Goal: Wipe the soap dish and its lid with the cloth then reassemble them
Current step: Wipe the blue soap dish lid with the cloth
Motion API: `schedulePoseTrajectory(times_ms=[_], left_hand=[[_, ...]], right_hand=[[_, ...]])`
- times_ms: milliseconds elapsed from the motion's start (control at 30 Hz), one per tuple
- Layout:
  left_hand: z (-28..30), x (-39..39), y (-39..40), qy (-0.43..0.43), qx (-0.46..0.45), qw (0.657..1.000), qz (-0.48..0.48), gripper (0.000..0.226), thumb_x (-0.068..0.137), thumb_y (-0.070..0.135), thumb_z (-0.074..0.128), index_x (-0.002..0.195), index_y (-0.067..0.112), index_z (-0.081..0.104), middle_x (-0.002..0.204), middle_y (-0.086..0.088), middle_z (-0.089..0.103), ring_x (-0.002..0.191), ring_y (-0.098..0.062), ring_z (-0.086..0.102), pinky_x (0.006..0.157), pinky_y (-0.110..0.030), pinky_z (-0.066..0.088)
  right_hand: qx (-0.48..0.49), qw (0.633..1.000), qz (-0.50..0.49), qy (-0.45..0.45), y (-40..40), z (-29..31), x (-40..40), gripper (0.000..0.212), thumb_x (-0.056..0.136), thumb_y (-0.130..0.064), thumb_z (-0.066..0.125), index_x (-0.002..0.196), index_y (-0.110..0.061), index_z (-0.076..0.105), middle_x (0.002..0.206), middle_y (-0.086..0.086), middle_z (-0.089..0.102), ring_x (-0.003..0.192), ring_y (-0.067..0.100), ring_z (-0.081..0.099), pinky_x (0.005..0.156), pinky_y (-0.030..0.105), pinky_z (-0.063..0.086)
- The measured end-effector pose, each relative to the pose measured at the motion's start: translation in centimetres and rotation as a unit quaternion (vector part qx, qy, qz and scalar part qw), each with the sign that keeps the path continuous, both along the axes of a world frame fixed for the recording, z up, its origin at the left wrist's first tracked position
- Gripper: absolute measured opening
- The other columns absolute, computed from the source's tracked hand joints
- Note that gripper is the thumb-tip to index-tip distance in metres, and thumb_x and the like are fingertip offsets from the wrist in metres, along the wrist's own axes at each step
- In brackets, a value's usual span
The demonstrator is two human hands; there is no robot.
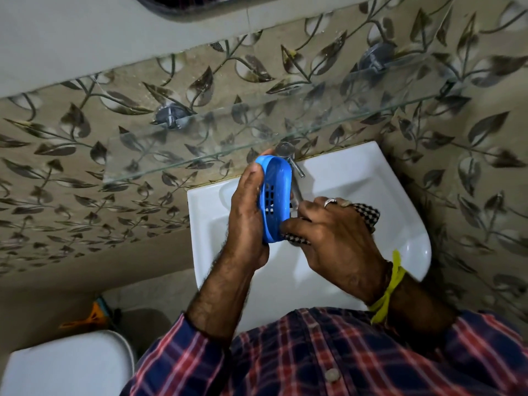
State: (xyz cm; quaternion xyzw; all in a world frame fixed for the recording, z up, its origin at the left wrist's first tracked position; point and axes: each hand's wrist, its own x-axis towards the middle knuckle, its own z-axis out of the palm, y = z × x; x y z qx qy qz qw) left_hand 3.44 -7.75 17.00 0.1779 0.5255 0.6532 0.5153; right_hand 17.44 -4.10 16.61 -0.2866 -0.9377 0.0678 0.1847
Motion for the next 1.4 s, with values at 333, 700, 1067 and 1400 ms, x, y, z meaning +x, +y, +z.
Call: schedulePoseTrajectory(times_ms=[333,700,1067,1400], left_hand=[[0.1,1.2,-0.1,0.088,0.02,0.994,0.058,0.053,0.094,0.048,0.045,0.137,0.022,0.059,0.121,-0.009,0.064,0.108,-0.024,0.058,0.096,-0.048,0.047],[-0.5,1.6,0.1,0.044,0.012,0.997,0.064,0.048,0.091,0.049,0.049,0.13,0.025,0.063,0.142,-0.023,0.058,0.127,-0.038,0.057,0.115,-0.066,0.034],[-0.8,2.0,-0.1,0.072,0.01,0.996,0.049,0.043,0.094,0.05,0.048,0.123,0.024,0.066,0.119,-0.018,0.063,0.109,-0.035,0.057,0.107,-0.069,0.039],[-1.2,2.3,-0.1,0.082,-0.012,0.994,0.069,0.047,0.094,0.052,0.048,0.127,0.023,0.065,0.129,-0.021,0.065,0.12,-0.041,0.06,0.11,-0.069,0.039]], right_hand=[[-0.023,0.997,-0.072,0.005,-0.2,0.1,-1.1,0.021,0.071,-0.013,0.075,0.091,-0.017,0.071,0.078,0.006,0.064,0.072,0.031,0.061,0.064,0.039,0.05],[-0.035,0.992,-0.119,0.004,1.1,0.7,-1.8,0.024,0.071,-0.023,0.077,0.094,-0.019,0.07,0.081,0.004,0.064,0.074,0.029,0.061,0.063,0.038,0.049],[-0.024,0.991,-0.128,-0.018,1.2,0.4,-1.6,0.023,0.073,-0.022,0.074,0.095,-0.018,0.069,0.081,0.005,0.064,0.075,0.029,0.062,0.062,0.037,0.047],[-0.038,0.988,-0.147,-0.012,1.9,0.8,-2.1,0.018,0.077,-0.023,0.07,0.094,-0.019,0.067,0.08,0.003,0.065,0.076,0.03,0.064,0.064,0.037,0.047]])
